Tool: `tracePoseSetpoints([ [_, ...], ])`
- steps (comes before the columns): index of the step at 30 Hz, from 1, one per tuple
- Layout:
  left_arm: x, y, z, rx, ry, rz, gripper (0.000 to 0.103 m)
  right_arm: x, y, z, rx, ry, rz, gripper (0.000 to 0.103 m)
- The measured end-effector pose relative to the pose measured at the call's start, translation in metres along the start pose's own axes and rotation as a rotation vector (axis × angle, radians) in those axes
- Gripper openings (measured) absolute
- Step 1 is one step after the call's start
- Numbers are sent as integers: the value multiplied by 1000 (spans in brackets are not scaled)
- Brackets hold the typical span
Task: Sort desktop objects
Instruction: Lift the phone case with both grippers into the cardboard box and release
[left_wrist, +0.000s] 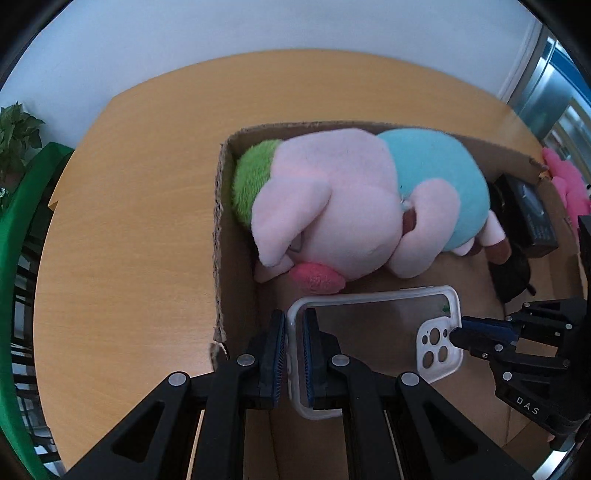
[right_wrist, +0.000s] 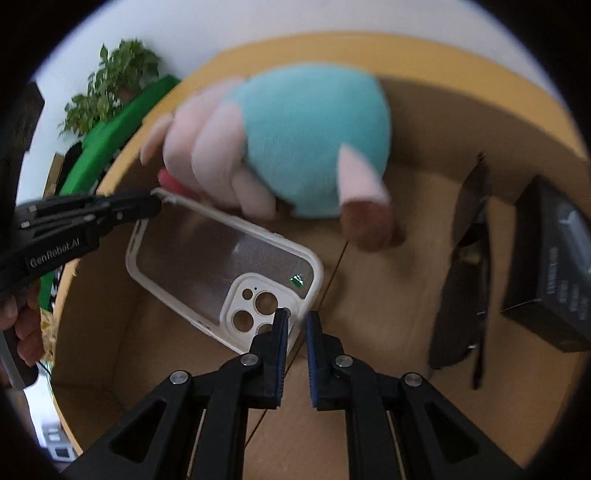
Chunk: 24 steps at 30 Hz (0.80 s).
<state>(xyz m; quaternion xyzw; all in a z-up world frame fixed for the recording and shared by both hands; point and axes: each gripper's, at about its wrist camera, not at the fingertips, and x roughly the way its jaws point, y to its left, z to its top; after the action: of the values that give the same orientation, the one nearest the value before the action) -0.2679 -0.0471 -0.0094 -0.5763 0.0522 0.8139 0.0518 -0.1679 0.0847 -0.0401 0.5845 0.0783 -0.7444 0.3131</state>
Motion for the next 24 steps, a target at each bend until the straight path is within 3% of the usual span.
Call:
tracePoseSetpoints([
  [3, 6, -5, 2, 19, 30, 63, 10, 0, 3, 4, 15, -6, 14, 11],
  [8, -1, -6, -2, 29, 19, 66, 14, -6, 6, -4, 35, -37, 33, 14],
  [10, -20, -2, -8, -2, -42, 52, 16, -17, 10, -13, 29, -73, 40, 22],
  [13, -66, 0, -25, 1, -203, 63, 40, -48, 14, -34, 19, -175, -5, 38],
  [14, -81, 0, -33, 4, -252, 76, 53, -62, 18, -45, 11, -222, -18, 45],
  [17, -129, 0, -67, 8, -410, 95, 69, -100, 33, -79, -28, -343, -54, 68],
  [20, -160, -5, -93, -10, -503, 63, 74, -126, 45, -115, -65, -430, -108, 77],
  [24, -186, -9, -135, -26, -550, -12, 76, -143, 51, -155, -55, -491, -164, 78],
])
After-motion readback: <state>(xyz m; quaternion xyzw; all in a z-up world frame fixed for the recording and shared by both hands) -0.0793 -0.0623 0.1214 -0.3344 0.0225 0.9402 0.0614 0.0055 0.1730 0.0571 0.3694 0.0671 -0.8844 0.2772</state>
